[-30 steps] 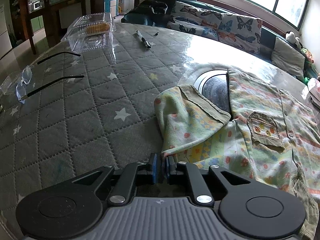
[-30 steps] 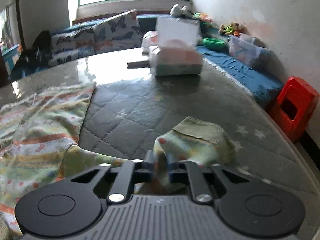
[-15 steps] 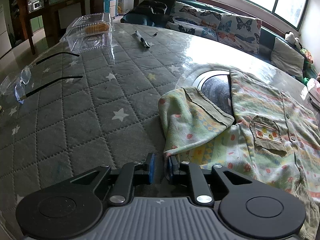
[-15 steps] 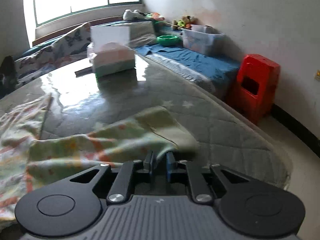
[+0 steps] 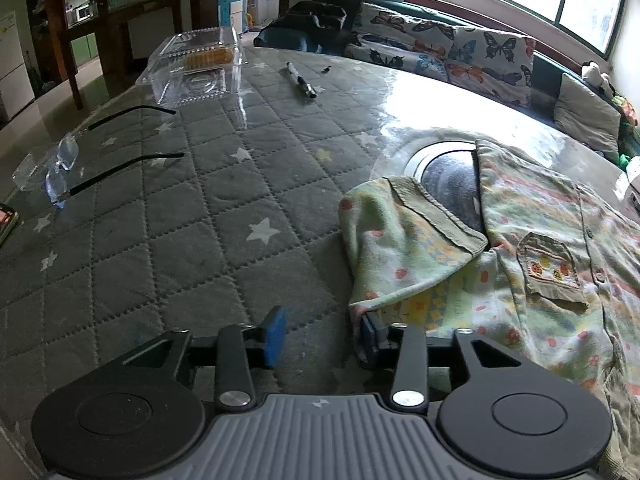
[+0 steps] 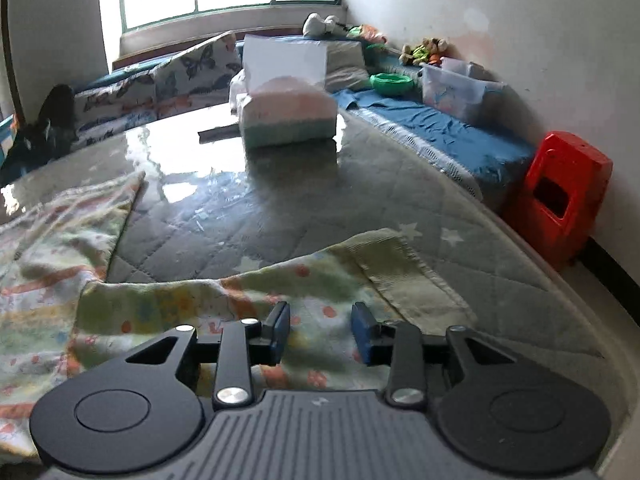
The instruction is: Fold clothes
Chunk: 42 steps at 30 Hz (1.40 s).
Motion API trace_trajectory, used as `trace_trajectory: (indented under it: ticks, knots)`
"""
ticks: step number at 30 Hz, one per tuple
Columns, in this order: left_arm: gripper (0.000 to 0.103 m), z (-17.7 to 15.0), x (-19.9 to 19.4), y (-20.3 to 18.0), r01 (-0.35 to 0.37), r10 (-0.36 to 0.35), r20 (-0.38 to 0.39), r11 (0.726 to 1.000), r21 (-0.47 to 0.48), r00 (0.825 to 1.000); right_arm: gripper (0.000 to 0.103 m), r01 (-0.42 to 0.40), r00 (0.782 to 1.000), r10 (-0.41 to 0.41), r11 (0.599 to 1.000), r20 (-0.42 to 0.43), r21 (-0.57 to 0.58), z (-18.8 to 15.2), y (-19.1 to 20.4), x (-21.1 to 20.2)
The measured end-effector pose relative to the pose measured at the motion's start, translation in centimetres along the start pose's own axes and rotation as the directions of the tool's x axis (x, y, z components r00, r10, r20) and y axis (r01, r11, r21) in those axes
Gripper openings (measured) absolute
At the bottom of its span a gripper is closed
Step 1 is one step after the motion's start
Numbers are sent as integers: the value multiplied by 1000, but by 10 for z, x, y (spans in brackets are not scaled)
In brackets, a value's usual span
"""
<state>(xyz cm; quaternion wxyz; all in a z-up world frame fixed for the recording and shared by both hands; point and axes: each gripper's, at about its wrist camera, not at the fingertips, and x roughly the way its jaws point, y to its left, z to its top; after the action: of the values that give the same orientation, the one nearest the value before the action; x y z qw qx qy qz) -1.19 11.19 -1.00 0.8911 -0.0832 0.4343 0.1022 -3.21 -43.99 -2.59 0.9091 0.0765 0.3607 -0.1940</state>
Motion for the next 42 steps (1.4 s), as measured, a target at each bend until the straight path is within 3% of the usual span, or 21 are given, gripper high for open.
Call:
trace_trajectory:
  ticks: [13,19,22,25,29,33,38,42]
  knots:
    - [57,6,-22,-23,-12,-1,99,991,130,995,54,-10,1000,10,1000,4,-6,8,7,17]
    - [56,8,-10,-61,19,-54,113,957,288,992,62,-10,1000,10,1000,6,-3,8,9,18]
    - [39,9,4,-77,30,-66,94,938,345,993,64,-10,1000,10,1000,6,-1,8,9,18]
    - [33,8,14,-84,37,-75,84,923,383,994,66,-12,1000,12,1000,5,0,9,10,19]
    - [10,6,24,-86,22,-65,89,906,422,994,68,-7,1000,7,1000,7,2,8,13,20]
    - [5,13,20,-67,14,-57,118,942,335,991,69,-6,1000,6,1000,5,1,8,13,20]
    - [3,25,3,-21,-52,28,185,991,121,982,71,-4,1000,4,1000,3,-1,9,14,21]
    - [3,23,-2,23,-124,133,171,990,-66,976,73,-2,1000,2,1000,4,-2,9,15,22]
